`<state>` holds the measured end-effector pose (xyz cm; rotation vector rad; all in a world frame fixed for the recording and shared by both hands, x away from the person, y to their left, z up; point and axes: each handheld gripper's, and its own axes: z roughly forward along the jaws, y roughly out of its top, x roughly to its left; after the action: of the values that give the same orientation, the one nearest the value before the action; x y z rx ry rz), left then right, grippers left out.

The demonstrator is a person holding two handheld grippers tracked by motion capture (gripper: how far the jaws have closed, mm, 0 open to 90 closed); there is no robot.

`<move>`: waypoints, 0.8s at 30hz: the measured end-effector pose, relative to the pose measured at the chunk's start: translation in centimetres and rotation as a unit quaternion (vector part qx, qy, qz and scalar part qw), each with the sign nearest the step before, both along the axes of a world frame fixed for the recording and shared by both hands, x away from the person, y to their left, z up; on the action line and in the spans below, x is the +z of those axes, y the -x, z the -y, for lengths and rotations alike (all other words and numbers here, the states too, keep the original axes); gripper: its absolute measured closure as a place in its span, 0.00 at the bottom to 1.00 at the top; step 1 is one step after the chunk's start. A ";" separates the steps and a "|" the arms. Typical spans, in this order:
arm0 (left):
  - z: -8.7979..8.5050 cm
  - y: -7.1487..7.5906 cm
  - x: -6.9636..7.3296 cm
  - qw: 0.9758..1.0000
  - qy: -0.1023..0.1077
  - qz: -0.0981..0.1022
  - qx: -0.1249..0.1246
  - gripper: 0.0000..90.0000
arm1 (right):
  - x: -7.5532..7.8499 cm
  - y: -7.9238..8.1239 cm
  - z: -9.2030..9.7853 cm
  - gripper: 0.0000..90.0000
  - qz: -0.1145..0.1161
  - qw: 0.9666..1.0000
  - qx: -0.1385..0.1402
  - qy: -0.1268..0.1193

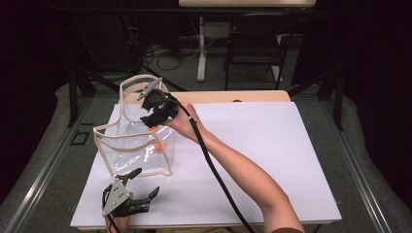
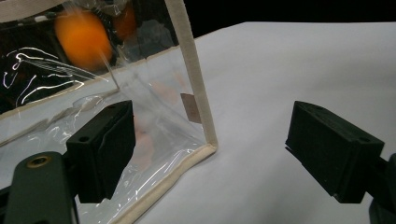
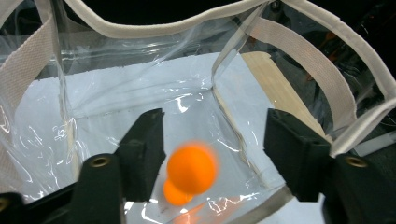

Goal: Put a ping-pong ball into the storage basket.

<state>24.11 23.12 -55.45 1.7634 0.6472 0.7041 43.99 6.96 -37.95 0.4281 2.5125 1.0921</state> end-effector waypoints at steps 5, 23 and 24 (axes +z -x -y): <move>0.0 0.0 0.0 1.000 0.000 -0.001 -0.002 0.17 | 0.5 0.2 0.8 0.24 -0.009 1.000 -0.007 -0.014; 0.2 -0.1 -0.1 1.000 -0.002 -0.001 -0.004 0.17 | 1.7 1.0 4.9 0.07 -0.051 0.997 0.016 -0.058; 0.2 -0.1 -0.1 1.000 -0.002 -0.002 -0.004 0.17 | 1.7 1.1 5.2 0.07 -0.050 0.997 0.016 -0.061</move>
<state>24.24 22.92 -55.52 1.7705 0.6414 0.6976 42.88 1.78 -36.26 0.4900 2.5558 1.2694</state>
